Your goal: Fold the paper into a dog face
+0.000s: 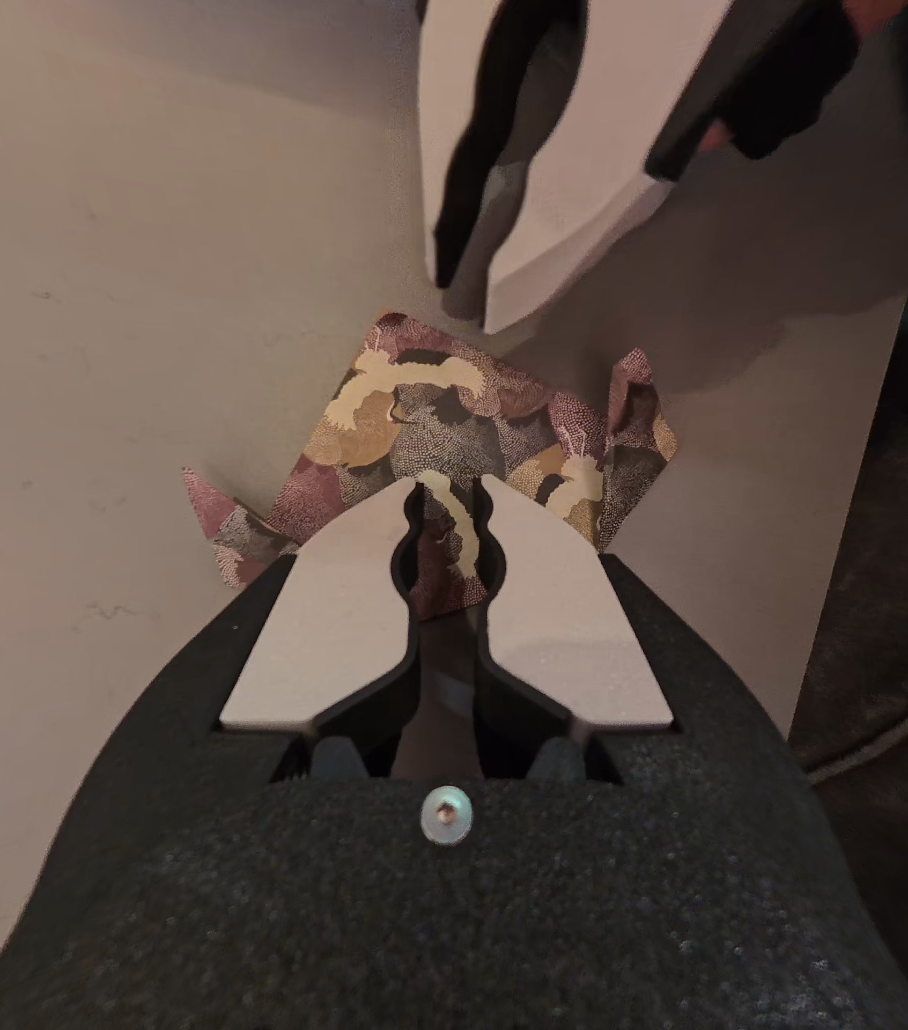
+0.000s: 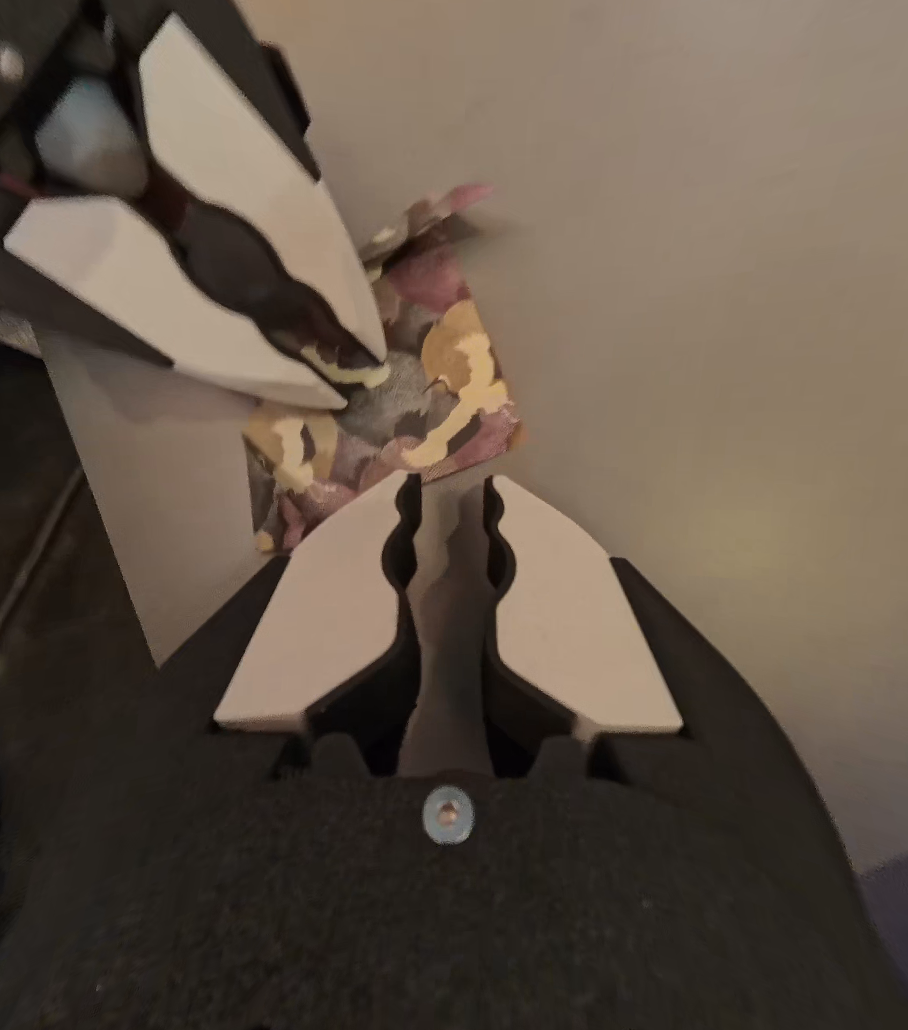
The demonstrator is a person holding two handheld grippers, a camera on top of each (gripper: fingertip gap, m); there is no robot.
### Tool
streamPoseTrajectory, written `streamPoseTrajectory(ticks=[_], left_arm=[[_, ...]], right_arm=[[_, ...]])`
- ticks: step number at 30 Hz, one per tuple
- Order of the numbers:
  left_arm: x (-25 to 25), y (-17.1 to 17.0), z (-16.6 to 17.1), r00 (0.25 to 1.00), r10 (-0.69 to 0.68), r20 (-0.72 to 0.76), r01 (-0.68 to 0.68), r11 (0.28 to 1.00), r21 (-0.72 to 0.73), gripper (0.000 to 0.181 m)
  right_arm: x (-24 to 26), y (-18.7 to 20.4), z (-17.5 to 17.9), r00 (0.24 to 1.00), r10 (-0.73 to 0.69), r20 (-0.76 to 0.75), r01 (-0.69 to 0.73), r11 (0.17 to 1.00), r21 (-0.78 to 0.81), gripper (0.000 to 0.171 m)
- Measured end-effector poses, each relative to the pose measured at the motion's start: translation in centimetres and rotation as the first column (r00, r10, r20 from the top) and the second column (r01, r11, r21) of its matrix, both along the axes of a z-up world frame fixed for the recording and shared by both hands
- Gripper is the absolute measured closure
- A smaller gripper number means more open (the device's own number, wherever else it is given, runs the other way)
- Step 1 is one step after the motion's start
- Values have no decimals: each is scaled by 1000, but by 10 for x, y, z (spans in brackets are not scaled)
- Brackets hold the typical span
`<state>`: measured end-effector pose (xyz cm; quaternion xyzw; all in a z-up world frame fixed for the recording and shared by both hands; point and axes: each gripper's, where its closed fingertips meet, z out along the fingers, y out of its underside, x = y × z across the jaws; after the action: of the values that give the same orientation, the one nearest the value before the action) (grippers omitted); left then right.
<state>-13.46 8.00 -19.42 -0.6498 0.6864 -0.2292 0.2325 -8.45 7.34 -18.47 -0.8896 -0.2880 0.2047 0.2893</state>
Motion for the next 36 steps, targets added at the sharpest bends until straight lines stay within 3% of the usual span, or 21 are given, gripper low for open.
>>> streamPoseTrajectory(ticks=[4, 6, 9, 13, 16, 23, 26, 36], left_arm=[[0, 0, 0, 1000, -1, 2, 1, 1000, -2, 165], [0, 0, 0, 1000, 0, 3, 0, 1000, -3, 165], [0, 0, 0, 1000, 5, 0, -5, 1000, -5, 165], [-1, 5, 0, 1000, 18, -1, -18, 1000, 15, 181], [-1, 5, 0, 1000, 20, 3, -21, 1000, 17, 181], [-1, 5, 0, 1000, 24, 2, -24, 1000, 13, 181], [-1, 5, 0, 1000, 26, 3, -26, 1000, 15, 181], [-1, 5, 0, 1000, 25, 4, -25, 1000, 12, 181]], right_arm=[[-11, -13, -7, 993, 95, 77, -95, 995, 2, 157], [-6, -9, -10, 982, 94, 162, -102, 994, 40, 170], [-5, -2, -11, 978, 92, 188, -108, 991, 78, 171], [5, 10, -9, 960, 42, 276, -73, 992, 103, 171], [9, 20, 6, 973, 25, 229, -59, 988, 143, 171], [-9, 27, -1, 965, 130, 228, -159, 981, 111, 171], [5, 31, -11, 946, 89, 311, -129, 986, 108, 171], [-1, 28, -11, 975, 53, 218, -75, 993, 91, 171]])
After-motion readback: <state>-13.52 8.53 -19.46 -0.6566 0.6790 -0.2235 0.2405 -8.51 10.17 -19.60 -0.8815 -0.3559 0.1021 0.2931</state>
